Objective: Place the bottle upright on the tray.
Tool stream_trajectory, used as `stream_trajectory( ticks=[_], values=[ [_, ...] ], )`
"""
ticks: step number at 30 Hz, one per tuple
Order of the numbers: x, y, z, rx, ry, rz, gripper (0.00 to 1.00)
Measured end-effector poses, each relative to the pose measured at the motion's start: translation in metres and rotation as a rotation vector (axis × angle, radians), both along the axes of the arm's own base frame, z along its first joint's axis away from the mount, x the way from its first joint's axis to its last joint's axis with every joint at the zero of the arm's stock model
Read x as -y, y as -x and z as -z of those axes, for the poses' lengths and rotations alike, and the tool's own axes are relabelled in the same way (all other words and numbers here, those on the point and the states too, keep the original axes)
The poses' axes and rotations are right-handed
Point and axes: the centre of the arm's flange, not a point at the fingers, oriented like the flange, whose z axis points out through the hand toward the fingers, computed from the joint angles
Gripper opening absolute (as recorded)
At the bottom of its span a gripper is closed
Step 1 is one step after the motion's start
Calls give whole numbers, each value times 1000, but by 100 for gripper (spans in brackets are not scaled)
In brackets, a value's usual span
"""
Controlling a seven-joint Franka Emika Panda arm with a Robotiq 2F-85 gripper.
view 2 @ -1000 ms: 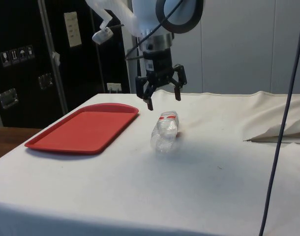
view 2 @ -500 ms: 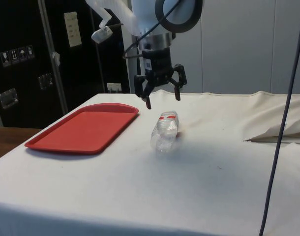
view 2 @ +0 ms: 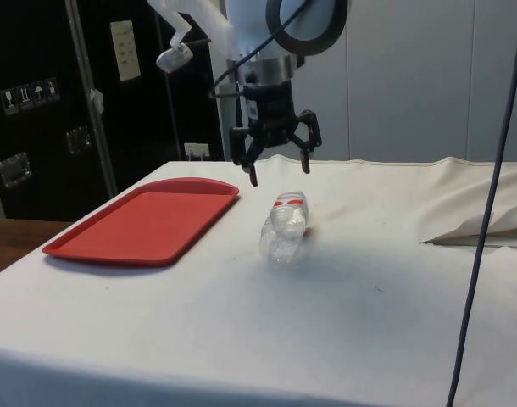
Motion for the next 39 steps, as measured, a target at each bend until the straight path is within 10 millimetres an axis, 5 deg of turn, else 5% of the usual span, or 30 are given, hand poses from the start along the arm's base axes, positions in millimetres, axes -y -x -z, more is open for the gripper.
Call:
stream_trajectory(
  ticks=[39],
  values=[
    [2, -3, -2, 29, 2, 231, 100]
  ],
)
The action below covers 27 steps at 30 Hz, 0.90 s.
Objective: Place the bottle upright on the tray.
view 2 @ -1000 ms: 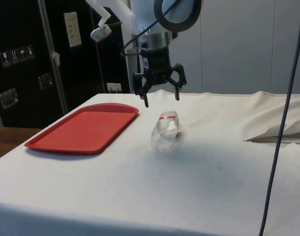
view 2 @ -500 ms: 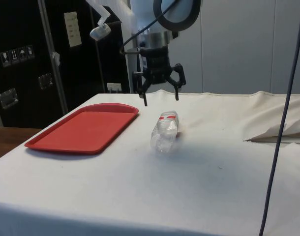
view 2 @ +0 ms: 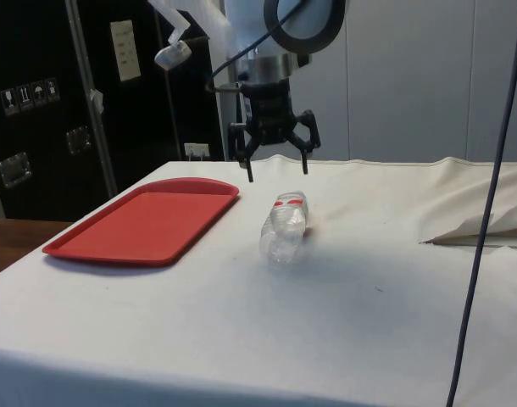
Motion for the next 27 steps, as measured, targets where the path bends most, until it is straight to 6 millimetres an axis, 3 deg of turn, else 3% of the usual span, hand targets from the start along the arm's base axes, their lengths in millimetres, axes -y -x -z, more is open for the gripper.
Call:
stream_trajectory(
  ticks=[27],
  values=[
    [1, 1, 8, -6, -31, 149, 100]
  ],
)
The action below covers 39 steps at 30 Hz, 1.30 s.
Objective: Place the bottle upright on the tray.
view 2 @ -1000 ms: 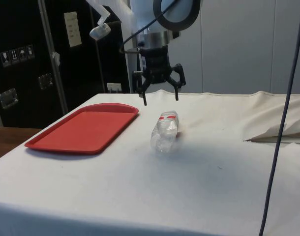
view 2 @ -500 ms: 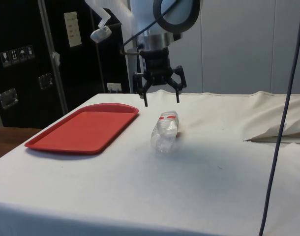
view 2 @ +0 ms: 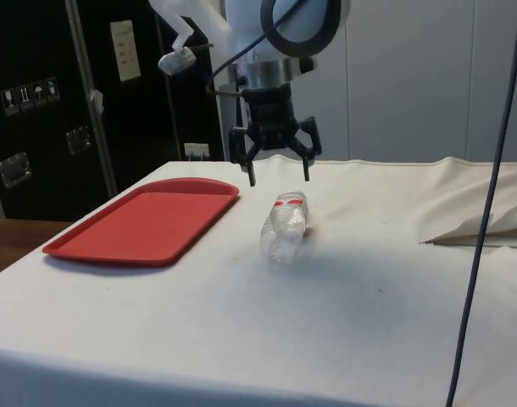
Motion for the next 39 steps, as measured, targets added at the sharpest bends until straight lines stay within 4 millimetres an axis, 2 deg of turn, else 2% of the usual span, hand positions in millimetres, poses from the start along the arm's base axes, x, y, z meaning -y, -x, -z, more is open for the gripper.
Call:
stream_trajectory(
  ticks=[39],
  values=[
    [4, 3, 16, -8, -174, 186, 100]
  ],
)
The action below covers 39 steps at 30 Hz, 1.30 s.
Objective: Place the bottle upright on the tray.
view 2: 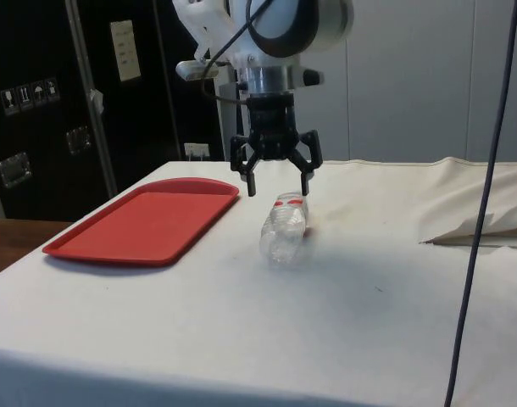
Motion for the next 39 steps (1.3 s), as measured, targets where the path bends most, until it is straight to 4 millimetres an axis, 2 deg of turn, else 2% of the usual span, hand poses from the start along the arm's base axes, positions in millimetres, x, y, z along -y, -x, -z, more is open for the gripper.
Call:
stream_trajectory(
  ticks=[22, 39],
  values=[
    [1, 1, 2, -9, -3, -9, 100],
    [15, 1, 14, 11, -80, -63, 100]
  ],
)
